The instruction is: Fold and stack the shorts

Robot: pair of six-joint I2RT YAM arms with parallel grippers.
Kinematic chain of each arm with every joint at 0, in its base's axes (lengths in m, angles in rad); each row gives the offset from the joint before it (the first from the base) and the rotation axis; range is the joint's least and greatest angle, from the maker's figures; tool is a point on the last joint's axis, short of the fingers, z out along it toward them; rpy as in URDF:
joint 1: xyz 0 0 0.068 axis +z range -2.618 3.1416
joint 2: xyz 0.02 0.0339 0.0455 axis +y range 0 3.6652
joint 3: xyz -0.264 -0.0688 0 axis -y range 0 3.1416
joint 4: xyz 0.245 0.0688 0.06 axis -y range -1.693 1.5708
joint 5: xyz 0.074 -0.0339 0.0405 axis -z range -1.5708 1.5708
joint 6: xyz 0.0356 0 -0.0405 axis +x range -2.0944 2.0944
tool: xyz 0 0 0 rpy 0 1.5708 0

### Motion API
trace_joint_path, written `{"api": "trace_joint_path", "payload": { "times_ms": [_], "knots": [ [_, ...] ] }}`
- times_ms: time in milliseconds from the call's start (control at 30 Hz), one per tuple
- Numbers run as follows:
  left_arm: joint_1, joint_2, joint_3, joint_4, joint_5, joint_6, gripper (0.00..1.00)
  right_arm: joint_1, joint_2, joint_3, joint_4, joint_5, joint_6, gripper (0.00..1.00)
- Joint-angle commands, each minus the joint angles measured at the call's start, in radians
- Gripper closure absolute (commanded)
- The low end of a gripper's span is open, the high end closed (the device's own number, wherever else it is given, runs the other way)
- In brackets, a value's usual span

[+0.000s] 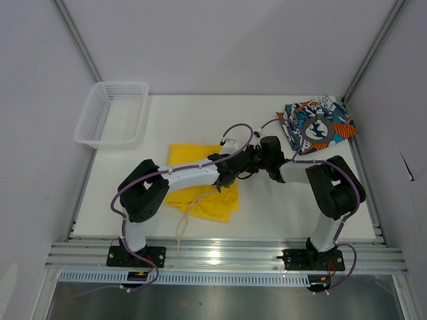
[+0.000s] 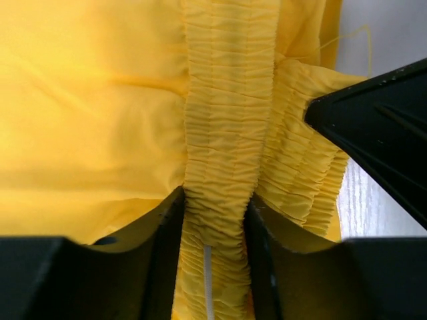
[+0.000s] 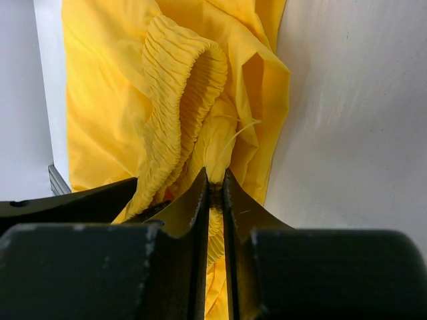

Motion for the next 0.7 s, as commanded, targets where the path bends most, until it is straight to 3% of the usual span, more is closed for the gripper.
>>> {"api": "trace_joint_path", "payload": {
  "times_ms": [0,133,167,200,433,667],
  "knots": [
    [-0.011,0.021,0.057,-0.096,-0.122,-0.041,0.6,0.001,0.007,-0.005,0.06,-0.013,0.002,0.92],
    [-0.011,0.041,0.064,-0.096,-0.131,-0.03,0.72,0.003,0.01,-0.007,0.074,-0.023,0.005,0.93],
    [-0.009,0.055,0.066,-0.099,-0.133,-0.03,0.95,0.003,0.01,-0.007,0.076,-0.026,0.003,0.94],
    [-0.013,0.059,0.067,-0.101,-0.134,-0.028,1.0,0.003,0.01,-0.005,0.076,-0.026,0.002,0.94],
    [-0.062,-0.022,-0.034,-0.059,-0.238,-0.035,1.0,0.003,0.015,0.023,0.057,-0.046,0.011,0.98],
    [-0.112,-0.098,-0.031,-0.226,-0.375,-0.128,1.0,0.009,0.03,0.115,-0.03,-0.067,0.017,0.99]
  ]
}}
